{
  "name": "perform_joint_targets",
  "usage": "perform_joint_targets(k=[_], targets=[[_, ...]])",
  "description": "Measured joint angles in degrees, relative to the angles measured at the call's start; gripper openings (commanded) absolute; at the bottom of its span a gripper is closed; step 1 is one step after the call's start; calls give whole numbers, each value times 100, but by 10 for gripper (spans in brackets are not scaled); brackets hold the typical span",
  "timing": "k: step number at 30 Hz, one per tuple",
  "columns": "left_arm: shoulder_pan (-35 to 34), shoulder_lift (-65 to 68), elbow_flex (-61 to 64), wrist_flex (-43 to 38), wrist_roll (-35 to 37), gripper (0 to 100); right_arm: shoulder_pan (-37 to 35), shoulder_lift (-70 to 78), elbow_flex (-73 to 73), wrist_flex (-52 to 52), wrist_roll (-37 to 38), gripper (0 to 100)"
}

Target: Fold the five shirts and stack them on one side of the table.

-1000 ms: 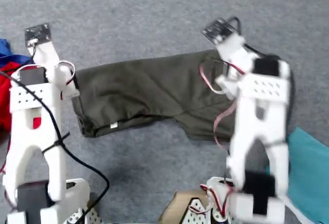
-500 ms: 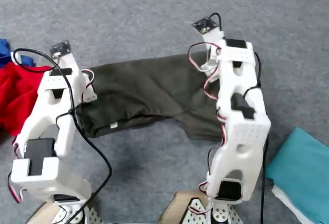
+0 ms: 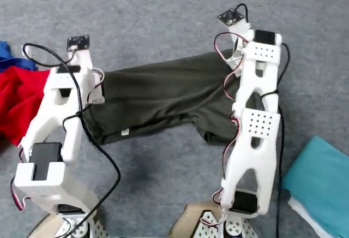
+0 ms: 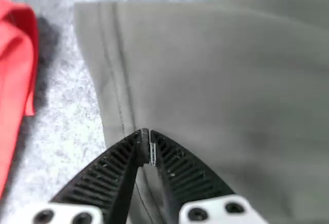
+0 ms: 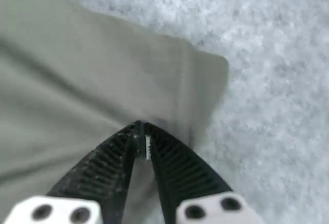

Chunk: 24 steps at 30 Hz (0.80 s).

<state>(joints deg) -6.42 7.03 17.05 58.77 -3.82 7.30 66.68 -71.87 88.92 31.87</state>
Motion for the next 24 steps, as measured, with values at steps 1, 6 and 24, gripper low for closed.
perform_joint_targets(k=[1, 6, 24], targets=[[26, 0, -193, 229, 0, 19, 0, 53, -334, 229, 0, 5], [132, 0, -1055, 1292, -53, 19, 35, 229, -1943, 1134, 158, 5], [545, -3385, 3578, -519, -18, 19, 185, -457, -2101, 1240, 176, 5]])
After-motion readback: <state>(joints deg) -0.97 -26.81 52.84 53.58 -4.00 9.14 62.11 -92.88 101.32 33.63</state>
